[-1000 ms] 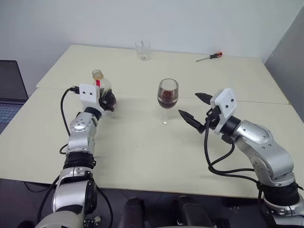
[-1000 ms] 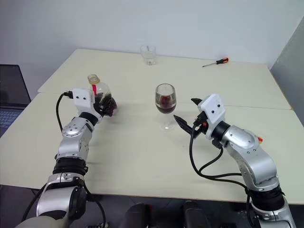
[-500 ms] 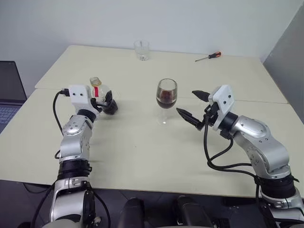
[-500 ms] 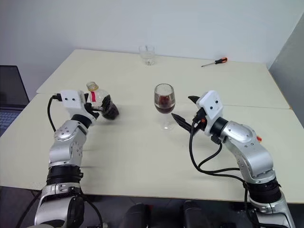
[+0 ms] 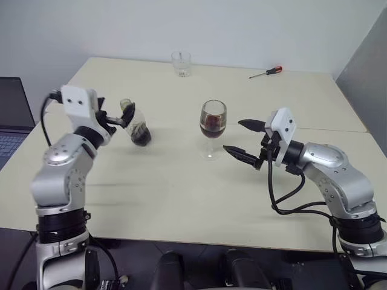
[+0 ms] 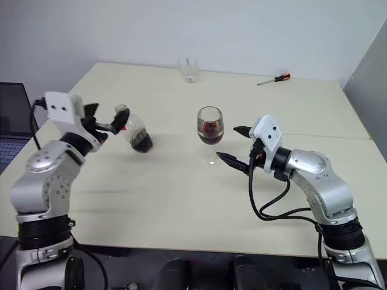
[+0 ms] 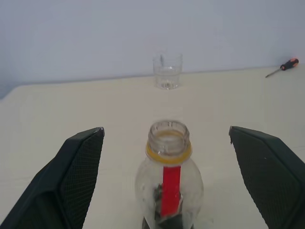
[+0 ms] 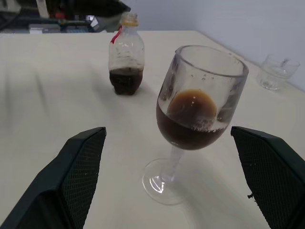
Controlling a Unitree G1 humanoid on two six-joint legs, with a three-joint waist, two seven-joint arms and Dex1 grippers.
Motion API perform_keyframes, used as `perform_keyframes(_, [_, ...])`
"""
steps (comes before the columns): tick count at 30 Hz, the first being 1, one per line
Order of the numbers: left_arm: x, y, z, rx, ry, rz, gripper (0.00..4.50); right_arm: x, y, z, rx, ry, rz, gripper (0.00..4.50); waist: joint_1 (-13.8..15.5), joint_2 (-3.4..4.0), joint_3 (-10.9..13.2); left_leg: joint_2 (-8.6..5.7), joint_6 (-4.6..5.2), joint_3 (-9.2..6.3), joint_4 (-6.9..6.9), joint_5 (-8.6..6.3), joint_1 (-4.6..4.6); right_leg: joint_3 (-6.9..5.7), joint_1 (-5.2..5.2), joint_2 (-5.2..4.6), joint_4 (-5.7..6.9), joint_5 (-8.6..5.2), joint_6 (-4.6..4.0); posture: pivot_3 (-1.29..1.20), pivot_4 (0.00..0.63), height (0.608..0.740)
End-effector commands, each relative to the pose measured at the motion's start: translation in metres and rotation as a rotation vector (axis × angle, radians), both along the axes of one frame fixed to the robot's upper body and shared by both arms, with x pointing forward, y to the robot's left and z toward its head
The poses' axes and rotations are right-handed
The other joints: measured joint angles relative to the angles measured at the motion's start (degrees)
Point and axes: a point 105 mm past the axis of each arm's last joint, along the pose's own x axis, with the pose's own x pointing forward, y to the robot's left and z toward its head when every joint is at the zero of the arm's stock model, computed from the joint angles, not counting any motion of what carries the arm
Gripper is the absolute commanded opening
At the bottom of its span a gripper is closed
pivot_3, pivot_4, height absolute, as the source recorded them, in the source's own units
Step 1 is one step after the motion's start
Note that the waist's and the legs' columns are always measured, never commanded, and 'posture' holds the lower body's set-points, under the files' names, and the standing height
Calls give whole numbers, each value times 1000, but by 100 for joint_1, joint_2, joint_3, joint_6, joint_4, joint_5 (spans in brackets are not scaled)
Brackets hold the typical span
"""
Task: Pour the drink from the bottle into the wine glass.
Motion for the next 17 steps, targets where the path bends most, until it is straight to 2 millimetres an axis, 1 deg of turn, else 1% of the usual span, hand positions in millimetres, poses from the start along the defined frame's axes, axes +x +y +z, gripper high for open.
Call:
perform_keyframes(1, [-17, -12, 61, 19, -168, -138, 4469, -10, -18, 14, 0, 9, 34, 4500, 10, -1, 1, 0, 0, -1, 0, 0, 0, -1, 2, 1, -1, 0, 0, 0, 150, 740])
perform_keyframes(2, [-19, -17, 65, 24, -171, -183, 4469, -12, -21, 15, -1, 16, 42, 4500, 14, -1, 1, -1, 0, -1, 0, 0, -1, -3, 1, 0, -3, 0, 0, 0, 150, 740])
perform_keyframes(3, [-25, -29, 68, 50, -149, -296, 4469, -13, -30, 22, 10, 18, 35, 4500, 6, 1, 1, -1, 0, 0, -1, 0, -1, -2, 4, -1, -7, -1, 0, 0, 150, 740])
perform_keyframes(5, [-43, -51, 65, 74, -48, -558, 4469, -16, -51, 37, 32, 31, 18, 4500, -7, 3, 3, -3, 0, 5, -5, 0, 0, 6, 1, -2, -7, -1, 0, 0, 150, 740])
perform_keyframes(6, [-54, -58, 62, 81, 11, -670, 4469, -21, -60, 43, 34, 44, 26, 4500, -14, 6, 5, -3, 0, 6, -7, 0, 3, 8, 2, -2, -7, -1, 0, 0, 150, 740])
perform_keyframes(7, [-61, -60, 61, 94, 44, -730, 4469, -26, -66, 46, 36, 61, 38, 4500, -18, 7, 6, -3, 0, 7, -10, 0, 3, 7, 0, -2, -6, -2, 0, 0, 150, 740])
perform_keyframes(10, [-74, -62, 58, 128, 143, -847, 4469, -33, -77, 53, 28, 81, 53, 4500, -20, 5, 5, -1, 0, 4, -26, 0, 13, 2, 1, 0, -7, -9, -1, 0, 150, 740])
perform_keyframes(12, [-84, -61, 47, 190, 234, -914, 4469, -35, -80, 56, 10, 86, 69, 4500, -45, 6, 5, 2, 0, 2, -39, 0, 21, 1, 1, 6, -6, -26, 8, 0, 150, 740])
perform_keyframes(14, [-84, -54, 41, 224, 280, -920, 4469, -36, -78, 58, -4, 89, 108, 4500, -59, 15, 10, 1, 0, 6, -49, 0, 35, 15, 1, 8, -4, -34, -3, 0, 150, 740])
perform_keyframes(17, [-76, -46, 42, 214, 291, -905, 4469, -36, -73, 61, -33, 91, 168, 4500, -59, 20, 13, 1, 1, 10, -52, 0, 41, 19, 0, 12, 1, -39, -10, 0, 150, 740])
